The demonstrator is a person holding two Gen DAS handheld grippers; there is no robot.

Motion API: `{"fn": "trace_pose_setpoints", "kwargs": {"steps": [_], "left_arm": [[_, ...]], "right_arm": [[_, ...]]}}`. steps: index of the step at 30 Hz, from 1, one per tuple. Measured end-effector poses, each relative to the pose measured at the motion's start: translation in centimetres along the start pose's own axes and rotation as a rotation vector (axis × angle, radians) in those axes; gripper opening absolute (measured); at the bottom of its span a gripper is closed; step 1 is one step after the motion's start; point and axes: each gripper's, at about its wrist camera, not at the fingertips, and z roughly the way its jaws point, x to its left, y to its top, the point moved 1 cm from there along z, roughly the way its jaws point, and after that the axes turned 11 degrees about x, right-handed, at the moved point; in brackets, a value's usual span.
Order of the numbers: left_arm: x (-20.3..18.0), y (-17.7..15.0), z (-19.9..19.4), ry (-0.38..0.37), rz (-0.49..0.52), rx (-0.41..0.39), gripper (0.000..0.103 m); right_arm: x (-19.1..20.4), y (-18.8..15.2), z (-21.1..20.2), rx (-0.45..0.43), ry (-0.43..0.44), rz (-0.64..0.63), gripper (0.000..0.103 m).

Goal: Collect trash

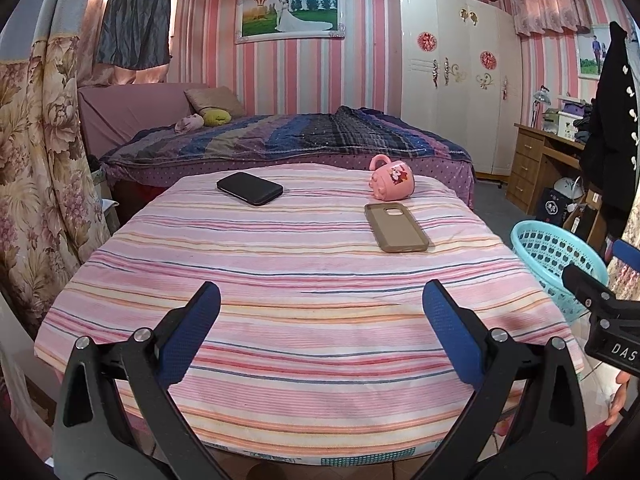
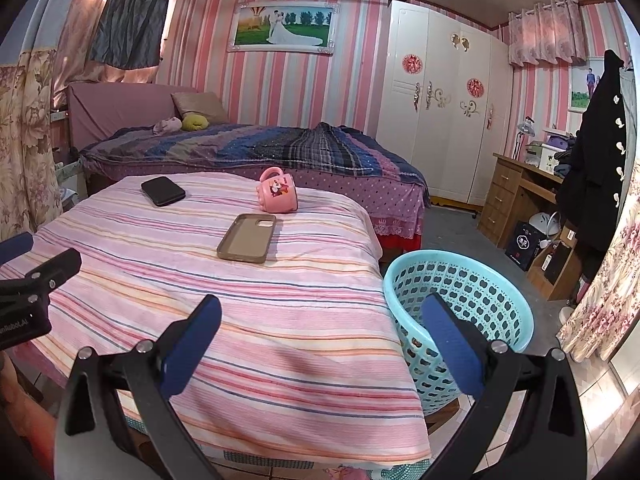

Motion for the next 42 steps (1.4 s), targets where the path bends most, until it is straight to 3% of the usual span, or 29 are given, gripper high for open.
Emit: {"fn": "trace_pose_setpoints", "kwargs": {"steps": [42], "left_arm": [[-0.06, 0.04, 0.06, 0.003, 0.012, -0.007, 0.098]], "right_arm": [[0.02, -0.13, 0.60, 0.017, 0.011, 0.012, 0.098]]}}
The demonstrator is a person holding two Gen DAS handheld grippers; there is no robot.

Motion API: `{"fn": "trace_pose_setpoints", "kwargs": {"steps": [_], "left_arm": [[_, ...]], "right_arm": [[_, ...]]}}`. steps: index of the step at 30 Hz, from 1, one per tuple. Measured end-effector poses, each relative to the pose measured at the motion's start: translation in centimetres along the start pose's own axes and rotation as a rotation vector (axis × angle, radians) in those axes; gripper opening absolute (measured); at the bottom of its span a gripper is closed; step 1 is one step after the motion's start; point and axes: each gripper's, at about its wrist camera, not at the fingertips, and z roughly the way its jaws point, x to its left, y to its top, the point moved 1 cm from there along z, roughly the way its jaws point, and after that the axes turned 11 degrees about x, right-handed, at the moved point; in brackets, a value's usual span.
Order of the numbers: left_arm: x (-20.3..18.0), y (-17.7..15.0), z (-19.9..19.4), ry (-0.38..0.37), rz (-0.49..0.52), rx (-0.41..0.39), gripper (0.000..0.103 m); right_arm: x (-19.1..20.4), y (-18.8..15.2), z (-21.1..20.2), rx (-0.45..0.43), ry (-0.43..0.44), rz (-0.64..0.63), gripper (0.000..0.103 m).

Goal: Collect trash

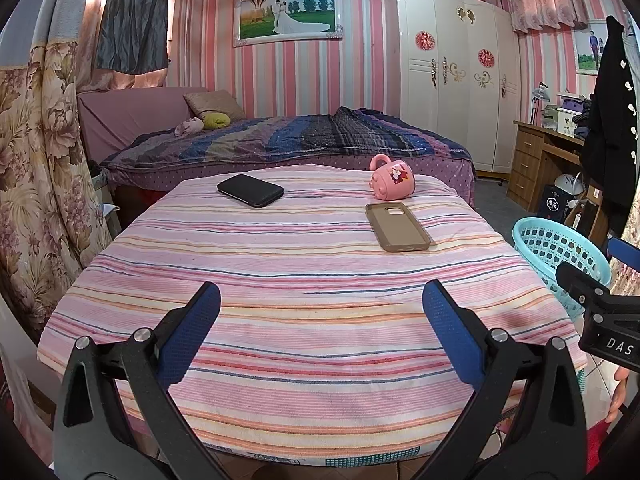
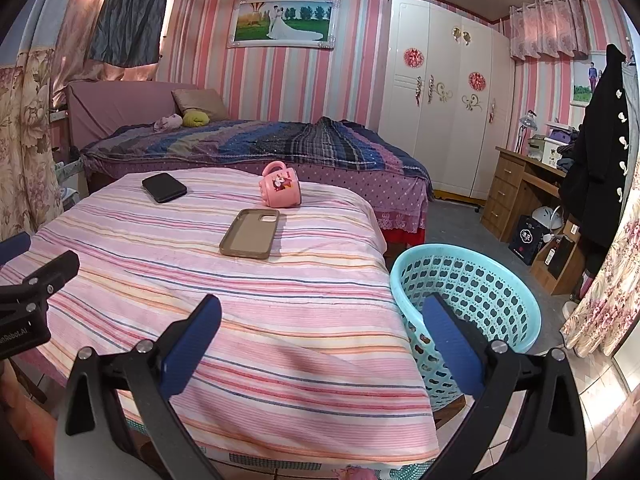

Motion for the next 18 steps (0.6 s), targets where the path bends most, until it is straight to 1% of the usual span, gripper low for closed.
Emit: {"fn": "trace_pose_setpoints", "kwargs": {"steps": [18], "left_arm": [[-0.11, -0.02, -0.02, 0.000, 0.000, 0.000, 0.098]], "right_arm": [[-0.03, 0.04, -0.02, 0.000, 0.000, 0.000, 0.098]]}}
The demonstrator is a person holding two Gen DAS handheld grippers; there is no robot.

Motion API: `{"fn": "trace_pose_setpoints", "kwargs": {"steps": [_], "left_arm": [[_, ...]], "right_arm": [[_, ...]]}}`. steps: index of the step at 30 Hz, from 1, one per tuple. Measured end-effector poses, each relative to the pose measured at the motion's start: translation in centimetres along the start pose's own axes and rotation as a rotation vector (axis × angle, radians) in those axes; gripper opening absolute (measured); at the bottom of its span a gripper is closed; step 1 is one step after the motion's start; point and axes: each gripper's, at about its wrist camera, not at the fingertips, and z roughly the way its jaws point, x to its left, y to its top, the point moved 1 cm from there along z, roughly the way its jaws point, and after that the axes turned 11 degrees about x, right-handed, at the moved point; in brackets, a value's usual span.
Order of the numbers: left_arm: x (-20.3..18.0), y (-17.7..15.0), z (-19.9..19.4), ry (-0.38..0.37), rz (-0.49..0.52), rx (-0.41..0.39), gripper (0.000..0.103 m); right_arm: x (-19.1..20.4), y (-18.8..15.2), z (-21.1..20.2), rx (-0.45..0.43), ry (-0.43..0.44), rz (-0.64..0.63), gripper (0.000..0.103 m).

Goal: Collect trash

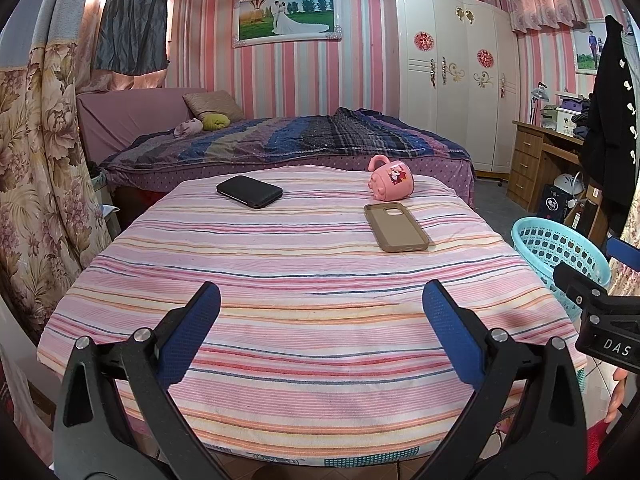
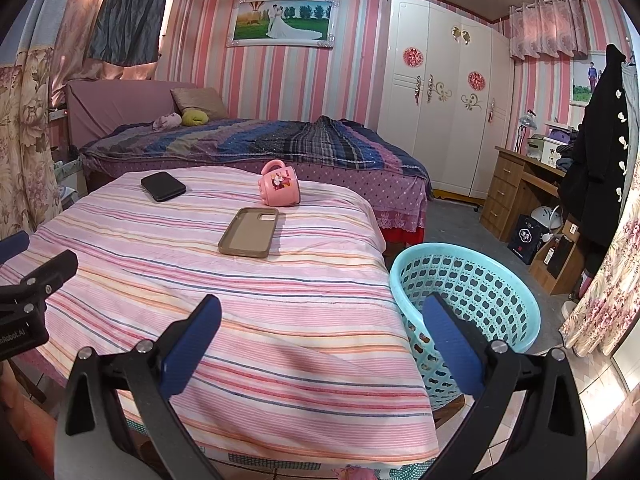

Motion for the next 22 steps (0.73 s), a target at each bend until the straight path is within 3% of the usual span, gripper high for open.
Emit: {"fn": "trace_pose_setpoints", "kwargs": {"steps": [22], "left_arm": [[0.22, -0.23, 0.04, -0.018, -0.002, 0.016, 0.098]], "right_arm": [[-0.03, -0.01, -0.01, 0.001, -0.001, 0.000, 0.098]]}}
